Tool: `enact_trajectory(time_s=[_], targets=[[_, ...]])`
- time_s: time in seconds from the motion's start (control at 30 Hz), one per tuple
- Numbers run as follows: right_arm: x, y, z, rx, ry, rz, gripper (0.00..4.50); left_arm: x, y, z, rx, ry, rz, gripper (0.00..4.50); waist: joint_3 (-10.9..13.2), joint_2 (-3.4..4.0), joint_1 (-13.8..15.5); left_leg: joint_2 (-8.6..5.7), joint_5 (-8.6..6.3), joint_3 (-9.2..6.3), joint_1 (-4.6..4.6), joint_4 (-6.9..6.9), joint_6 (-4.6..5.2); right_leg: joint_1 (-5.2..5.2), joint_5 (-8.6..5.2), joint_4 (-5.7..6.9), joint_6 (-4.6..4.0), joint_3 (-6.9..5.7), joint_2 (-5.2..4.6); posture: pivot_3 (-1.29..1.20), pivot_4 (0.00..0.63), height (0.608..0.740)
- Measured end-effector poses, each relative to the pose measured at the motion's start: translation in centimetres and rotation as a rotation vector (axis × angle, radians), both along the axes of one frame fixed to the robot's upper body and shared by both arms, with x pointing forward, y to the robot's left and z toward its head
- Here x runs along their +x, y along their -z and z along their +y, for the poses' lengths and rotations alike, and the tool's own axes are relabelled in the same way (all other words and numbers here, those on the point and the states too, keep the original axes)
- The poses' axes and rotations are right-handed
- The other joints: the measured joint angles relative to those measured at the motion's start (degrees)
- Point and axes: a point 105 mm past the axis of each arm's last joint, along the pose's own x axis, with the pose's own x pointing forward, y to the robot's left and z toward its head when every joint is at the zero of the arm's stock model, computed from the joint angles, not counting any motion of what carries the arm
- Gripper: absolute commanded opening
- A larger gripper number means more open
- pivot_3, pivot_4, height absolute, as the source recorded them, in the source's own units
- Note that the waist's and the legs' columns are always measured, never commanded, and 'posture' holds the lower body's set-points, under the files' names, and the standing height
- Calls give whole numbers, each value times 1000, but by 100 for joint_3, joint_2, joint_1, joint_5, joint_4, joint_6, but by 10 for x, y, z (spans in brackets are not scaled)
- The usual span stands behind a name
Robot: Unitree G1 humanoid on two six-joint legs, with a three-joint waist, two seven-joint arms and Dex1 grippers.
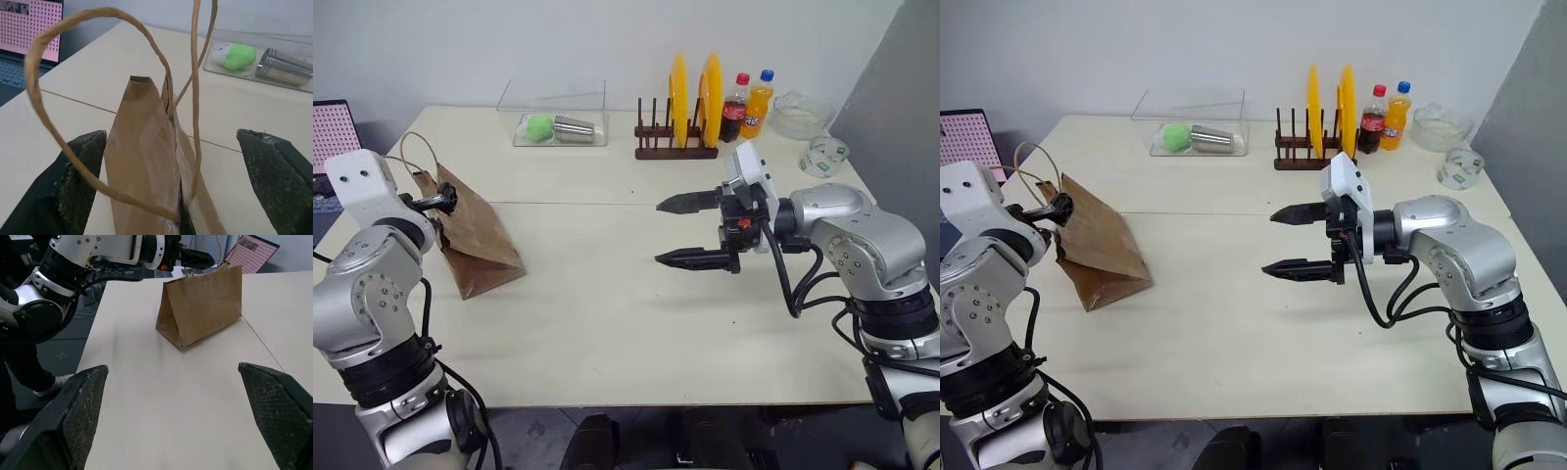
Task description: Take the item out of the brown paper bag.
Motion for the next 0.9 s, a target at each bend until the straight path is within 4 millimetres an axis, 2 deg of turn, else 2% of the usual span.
enact_trajectory(time_s=[0.17,0.27,0.43,0.67,0.9], targets=[[0,0,0,1,-2,0,4500,4,2,1,2,-3,6,4480,0,-1,1,0,0,0,0,0,0,-1,0,0,0,0,0,0,150,740],[0,0,0,2,-1,1,4500,9,0,1,7,0,-8,3905,0,-1,1,0,0,0,0,0,0,0,0,0,0,-1,-1,0,150,740],[1,0,0,3,2,1,4500,15,-13,7,34,-5,-47,2256,1,-1,-1,0,0,0,-1,-1,0,-2,1,-1,-1,-1,-1,0,150,740],[1,0,0,4,7,-1,4500,18,-18,13,49,-11,-59,19,1,-1,0,0,0,0,-2,-1,-1,-2,1,0,-2,-1,-3,0,150,740],[3,-1,-3,11,29,3,4500,22,-26,17,64,41,-51,19,3,-3,-1,0,0,-1,-3,-1,-1,-4,1,1,-2,-3,-3,0,150,740]])
